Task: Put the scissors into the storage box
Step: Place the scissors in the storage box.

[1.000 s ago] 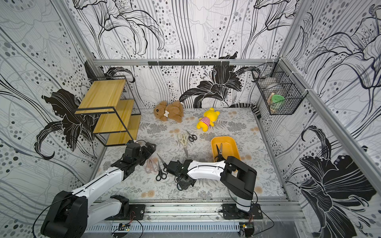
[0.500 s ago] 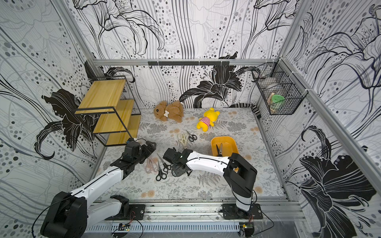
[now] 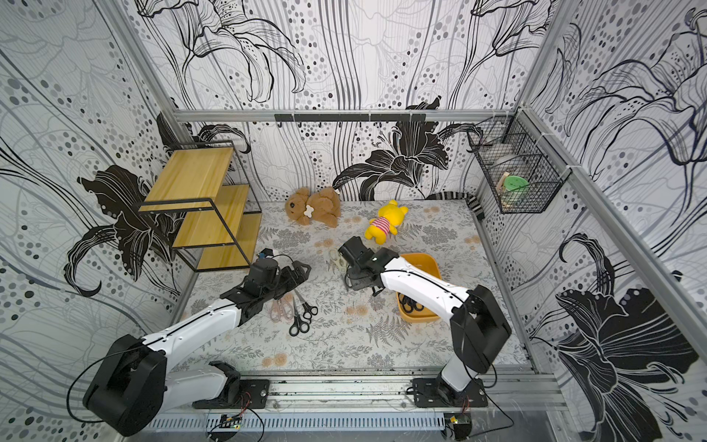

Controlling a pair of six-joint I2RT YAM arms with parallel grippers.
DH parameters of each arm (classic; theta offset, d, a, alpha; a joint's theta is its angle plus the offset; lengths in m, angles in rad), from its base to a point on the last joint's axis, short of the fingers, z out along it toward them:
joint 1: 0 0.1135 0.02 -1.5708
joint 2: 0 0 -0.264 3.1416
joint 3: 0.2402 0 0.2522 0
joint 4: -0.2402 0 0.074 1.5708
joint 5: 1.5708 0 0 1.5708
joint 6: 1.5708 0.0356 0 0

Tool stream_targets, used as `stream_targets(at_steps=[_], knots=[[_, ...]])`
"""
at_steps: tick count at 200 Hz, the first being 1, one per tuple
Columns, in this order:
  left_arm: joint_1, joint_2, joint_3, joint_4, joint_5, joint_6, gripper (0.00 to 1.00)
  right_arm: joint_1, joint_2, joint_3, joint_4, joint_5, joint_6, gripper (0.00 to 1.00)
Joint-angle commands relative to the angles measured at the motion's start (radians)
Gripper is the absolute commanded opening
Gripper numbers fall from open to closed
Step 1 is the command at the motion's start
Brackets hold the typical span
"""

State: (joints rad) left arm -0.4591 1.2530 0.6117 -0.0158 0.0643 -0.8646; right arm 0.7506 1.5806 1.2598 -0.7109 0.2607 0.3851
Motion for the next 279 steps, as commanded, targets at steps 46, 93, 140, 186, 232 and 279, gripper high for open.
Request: stream_targets(at_steps=[46,93,140,186,232,279], knots=[[-0.148,0.139,0.087,0.007,-0.050,0.041,0.97,-0.258,-0.191,-0.171,-0.029,-0.022,-0.124,0.00],[-0.183,0.192,0.126,-0.011,-0.045,0.051,0.97,-0.393,-0.194,-0.218,-0.039,-0.053,-0.173,0.00],[-0.185,0.185,0.128,-0.033,-0.061,0.068,0.97,-0.432,-0.144,-0.264,-0.059,-0.044,-0.161,0.00],[-0.184,0.179,0.132,-0.051,-0.067,0.072,0.97,-0.438,-0.106,-0.314,-0.046,-0.093,-0.103,0.00],[-0.185,0.176,0.134,-0.055,-0.085,0.076,0.97,-0.438,-0.091,-0.364,-0.004,-0.130,-0.086,0.00],[-0.184,0.163,0.129,-0.066,-0.119,0.061,0.97,-0.438,-0.041,-0.374,0.017,-0.153,-0.078,0.00]])
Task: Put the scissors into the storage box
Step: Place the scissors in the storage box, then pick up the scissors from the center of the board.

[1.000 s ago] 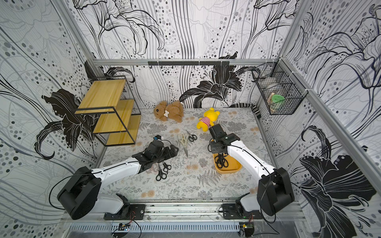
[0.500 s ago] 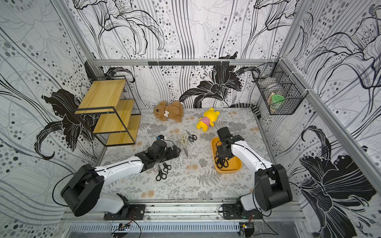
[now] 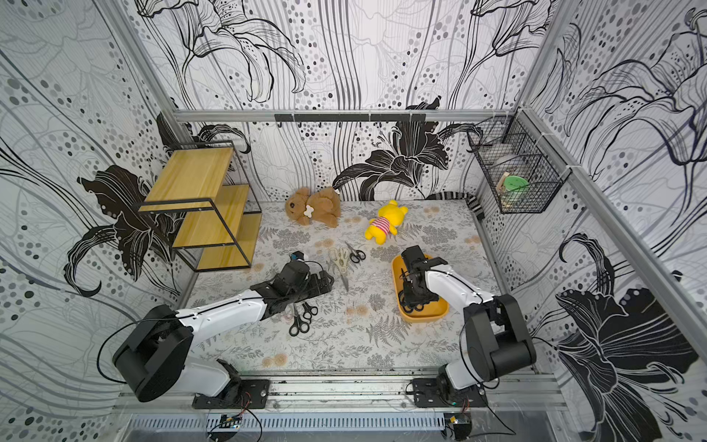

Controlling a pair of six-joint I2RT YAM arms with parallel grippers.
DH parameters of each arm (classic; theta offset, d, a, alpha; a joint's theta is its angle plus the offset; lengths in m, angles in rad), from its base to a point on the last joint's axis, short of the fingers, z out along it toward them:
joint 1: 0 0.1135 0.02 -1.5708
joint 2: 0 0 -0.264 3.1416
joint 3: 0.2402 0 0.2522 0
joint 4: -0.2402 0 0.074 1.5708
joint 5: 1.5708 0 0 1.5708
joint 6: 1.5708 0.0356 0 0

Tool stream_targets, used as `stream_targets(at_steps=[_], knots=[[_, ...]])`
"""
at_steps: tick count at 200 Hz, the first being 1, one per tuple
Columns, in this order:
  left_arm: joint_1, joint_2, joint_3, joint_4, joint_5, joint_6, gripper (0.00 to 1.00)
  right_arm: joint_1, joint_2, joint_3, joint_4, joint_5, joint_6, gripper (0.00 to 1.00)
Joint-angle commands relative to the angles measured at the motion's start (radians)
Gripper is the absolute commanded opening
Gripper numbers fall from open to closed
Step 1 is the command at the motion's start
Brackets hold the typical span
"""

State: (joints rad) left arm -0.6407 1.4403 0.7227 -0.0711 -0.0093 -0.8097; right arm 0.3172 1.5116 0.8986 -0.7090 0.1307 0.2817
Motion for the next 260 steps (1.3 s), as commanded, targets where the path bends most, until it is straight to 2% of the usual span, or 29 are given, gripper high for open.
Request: stream_targets(at_steps=[1,42,77,90,144,170,204,260], knots=[[-0.002,-0.025,0.017,-0.010,-0.048,0.004,0.97,-0.004,0.029,-0.012,0.015,-0.023,0.026,0.00],[-0.002,-0.067,-0.006,-0.019,-0.124,-0.019,0.97,-0.004,0.042,-0.008,0.031,-0.029,0.030,0.14],[-0.003,-0.109,-0.028,-0.027,-0.187,-0.032,0.97,-0.004,0.018,0.019,0.002,-0.006,0.036,0.20],[-0.001,-0.125,-0.035,-0.027,-0.209,-0.034,0.97,-0.004,-0.002,0.036,-0.020,0.008,0.042,0.27],[0.009,-0.151,-0.039,-0.028,-0.268,-0.021,0.97,0.003,-0.083,0.180,-0.091,-0.006,0.096,0.34],[0.023,-0.149,-0.050,-0.021,-0.267,-0.030,0.97,0.056,-0.086,0.253,-0.059,-0.020,0.133,0.35],[0.061,-0.155,-0.088,-0.008,-0.230,-0.064,0.97,0.172,0.013,0.365,0.006,-0.004,0.140,0.35],[0.154,-0.220,-0.189,0.015,-0.144,-0.123,0.97,0.293,0.318,0.589,0.086,-0.034,0.106,0.35]])
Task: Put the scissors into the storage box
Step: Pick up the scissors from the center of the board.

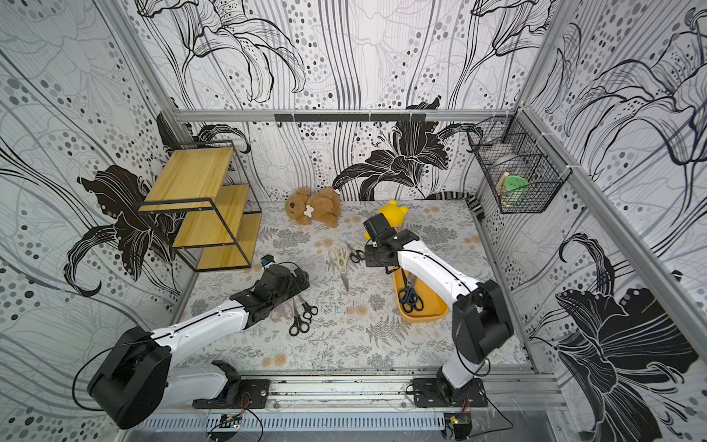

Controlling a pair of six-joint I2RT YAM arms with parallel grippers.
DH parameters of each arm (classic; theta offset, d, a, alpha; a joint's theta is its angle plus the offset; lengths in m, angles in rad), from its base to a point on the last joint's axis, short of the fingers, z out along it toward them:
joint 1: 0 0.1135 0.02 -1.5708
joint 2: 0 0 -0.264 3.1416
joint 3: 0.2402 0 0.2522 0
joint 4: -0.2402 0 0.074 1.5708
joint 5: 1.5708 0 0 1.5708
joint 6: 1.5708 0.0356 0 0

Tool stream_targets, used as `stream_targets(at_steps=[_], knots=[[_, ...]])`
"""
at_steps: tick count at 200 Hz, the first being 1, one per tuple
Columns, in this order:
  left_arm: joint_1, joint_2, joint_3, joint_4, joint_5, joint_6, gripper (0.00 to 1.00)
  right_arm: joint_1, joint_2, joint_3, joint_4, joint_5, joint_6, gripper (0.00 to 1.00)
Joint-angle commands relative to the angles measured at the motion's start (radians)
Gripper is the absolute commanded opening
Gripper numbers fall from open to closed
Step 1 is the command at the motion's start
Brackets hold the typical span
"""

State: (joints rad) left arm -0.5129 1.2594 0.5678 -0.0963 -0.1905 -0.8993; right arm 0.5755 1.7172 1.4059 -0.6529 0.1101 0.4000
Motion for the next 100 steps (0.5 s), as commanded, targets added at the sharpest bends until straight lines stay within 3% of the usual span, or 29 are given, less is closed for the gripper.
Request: stream_targets(at_steps=[1,100], knots=[[0.027,-0.040,-0.036,0.040,0.038,-0.033,0.97,0.036,0.118,0.086,0.031,-0.013,-0.012,0.35],[0.059,-0.075,-0.064,0.034,0.046,-0.025,0.97,0.067,0.477,0.450,-0.004,0.015,0.034,0.34]])
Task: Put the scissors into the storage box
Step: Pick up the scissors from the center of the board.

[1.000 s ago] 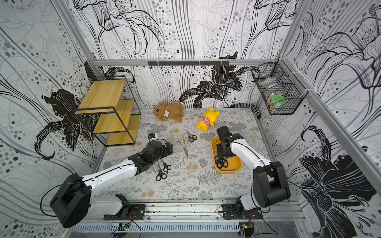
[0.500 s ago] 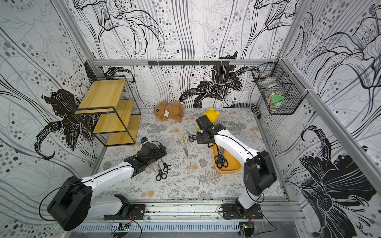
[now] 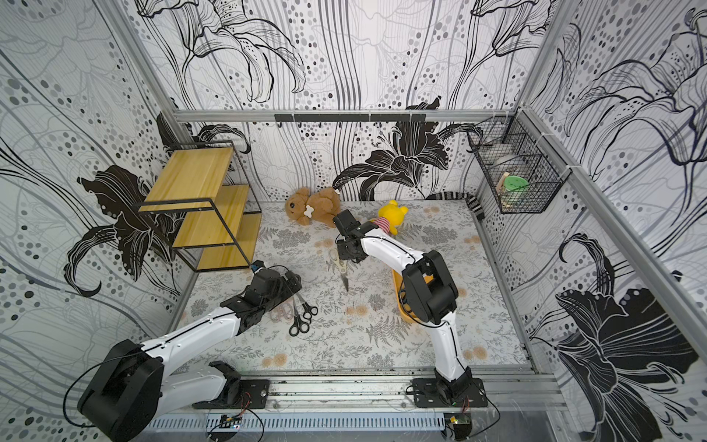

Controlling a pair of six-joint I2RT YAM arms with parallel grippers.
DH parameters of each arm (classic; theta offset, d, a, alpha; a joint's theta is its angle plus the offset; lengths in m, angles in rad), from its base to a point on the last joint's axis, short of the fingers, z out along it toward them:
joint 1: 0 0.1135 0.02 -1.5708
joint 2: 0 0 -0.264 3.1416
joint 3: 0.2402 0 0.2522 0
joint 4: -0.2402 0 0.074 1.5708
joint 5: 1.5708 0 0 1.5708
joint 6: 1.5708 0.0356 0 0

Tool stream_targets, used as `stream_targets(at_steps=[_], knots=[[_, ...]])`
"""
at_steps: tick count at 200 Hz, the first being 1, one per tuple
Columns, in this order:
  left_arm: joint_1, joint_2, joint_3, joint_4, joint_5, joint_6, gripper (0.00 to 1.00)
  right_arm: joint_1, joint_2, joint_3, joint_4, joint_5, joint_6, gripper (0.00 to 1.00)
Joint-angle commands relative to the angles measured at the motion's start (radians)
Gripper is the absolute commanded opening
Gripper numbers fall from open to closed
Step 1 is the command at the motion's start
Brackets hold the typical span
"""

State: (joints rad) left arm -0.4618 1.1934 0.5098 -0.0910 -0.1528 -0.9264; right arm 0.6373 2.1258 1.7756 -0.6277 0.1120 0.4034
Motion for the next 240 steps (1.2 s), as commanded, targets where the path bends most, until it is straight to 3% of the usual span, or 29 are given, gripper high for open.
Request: stream_targets(at_steps=[1,65,240], knots=[[0.007,-0.009,-0.007,0.029,0.009,0.002,0.97,0.006,0.071,0.084,-0.031,0.014,0.033,0.34],[0.011,-0.009,-0.011,0.025,0.005,0.009,0.97,0.021,0.172,0.170,-0.074,0.059,0.134,0.31],[0.035,-0.026,-0.019,0.010,-0.007,0.054,0.97,0.027,0.257,0.190,-0.090,0.109,0.283,0.23]])
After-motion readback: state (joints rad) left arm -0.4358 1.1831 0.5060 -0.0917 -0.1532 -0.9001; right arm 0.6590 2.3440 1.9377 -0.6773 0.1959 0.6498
